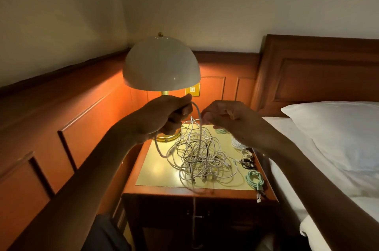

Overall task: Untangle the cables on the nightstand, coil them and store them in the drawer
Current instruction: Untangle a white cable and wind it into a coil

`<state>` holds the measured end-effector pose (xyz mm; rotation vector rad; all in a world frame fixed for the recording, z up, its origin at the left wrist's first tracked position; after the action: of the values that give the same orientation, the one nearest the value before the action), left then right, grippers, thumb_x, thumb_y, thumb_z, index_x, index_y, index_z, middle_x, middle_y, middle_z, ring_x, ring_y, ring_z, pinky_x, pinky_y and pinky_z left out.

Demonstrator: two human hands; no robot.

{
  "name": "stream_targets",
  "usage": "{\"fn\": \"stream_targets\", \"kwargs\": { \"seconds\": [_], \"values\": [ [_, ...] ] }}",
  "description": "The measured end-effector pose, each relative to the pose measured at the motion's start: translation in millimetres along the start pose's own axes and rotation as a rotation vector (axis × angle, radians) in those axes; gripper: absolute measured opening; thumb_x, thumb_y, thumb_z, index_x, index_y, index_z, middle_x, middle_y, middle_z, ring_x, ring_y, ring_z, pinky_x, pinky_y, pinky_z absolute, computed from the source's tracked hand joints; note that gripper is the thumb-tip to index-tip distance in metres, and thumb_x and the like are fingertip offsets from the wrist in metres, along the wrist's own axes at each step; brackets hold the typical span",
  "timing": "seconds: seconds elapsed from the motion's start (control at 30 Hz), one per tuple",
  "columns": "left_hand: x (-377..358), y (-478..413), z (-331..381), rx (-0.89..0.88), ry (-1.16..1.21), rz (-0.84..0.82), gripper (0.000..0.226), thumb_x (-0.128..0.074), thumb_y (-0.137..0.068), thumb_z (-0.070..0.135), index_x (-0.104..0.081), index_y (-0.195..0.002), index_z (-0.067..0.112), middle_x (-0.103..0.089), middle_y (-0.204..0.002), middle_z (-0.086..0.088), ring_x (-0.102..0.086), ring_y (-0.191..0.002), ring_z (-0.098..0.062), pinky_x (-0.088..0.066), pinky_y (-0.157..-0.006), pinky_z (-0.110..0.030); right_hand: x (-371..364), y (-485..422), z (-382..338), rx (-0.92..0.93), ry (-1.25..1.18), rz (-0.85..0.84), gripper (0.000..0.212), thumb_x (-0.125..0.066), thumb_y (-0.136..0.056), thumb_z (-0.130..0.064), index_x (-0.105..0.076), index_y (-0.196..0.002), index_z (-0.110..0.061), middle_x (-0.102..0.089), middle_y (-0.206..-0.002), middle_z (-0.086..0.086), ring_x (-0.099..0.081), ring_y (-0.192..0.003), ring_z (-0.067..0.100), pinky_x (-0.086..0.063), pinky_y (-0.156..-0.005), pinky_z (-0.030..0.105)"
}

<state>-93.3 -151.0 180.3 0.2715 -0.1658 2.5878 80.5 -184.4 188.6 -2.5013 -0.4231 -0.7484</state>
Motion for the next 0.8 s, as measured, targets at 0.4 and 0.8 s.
{"fn": "stream_targets", "kwargs": {
  "seconds": [0.4, 0.8],
  "values": [
    [-29.0, 8.5, -39.3, -0.024, 0.1, -0.135, 0.036, -0.038, -0.099, 0.041, -0.064, -0.092, 0.017, -0.067, -0.072, -0.005, -0.071, -0.084, -0.024, -0.05, -0.09, -0.039, 52.9, -5.2, 23.4, 0.034, 0.189, 0.491, 0.017, -0.059, -0.1, -0.021, -0.072, -0.091, -0.026, -0.069, -0.073, -0.008, -0.065, -0.062, 0.002, -0.049, -0.062, 0.016],
    [-38.8, 8.5, -31.2, -0.025, 0.27, -0.125, 0.032, -0.043, -0.097, 0.037, -0.064, -0.102, 0.013, -0.067, -0.067, -0.005, -0.073, -0.075, -0.028, -0.057, -0.082, -0.04, 5.9, -14.6, 22.7, 0.182, 0.265, 0.141, 0.02, -0.058, -0.099, -0.027, -0.074, -0.105, -0.018, -0.074, -0.105, -0.009, -0.066, -0.097, -0.001, -0.046, -0.083, 0.012]
  ]
}}
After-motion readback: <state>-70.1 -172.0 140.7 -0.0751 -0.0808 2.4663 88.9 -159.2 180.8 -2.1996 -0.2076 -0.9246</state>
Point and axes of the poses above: each hand's wrist, its own y-axis away from the middle knuckle, its own x-axis out of the back of the hand, z = x × y, the point moved 5 cm from there along -y, towards the middle knuckle
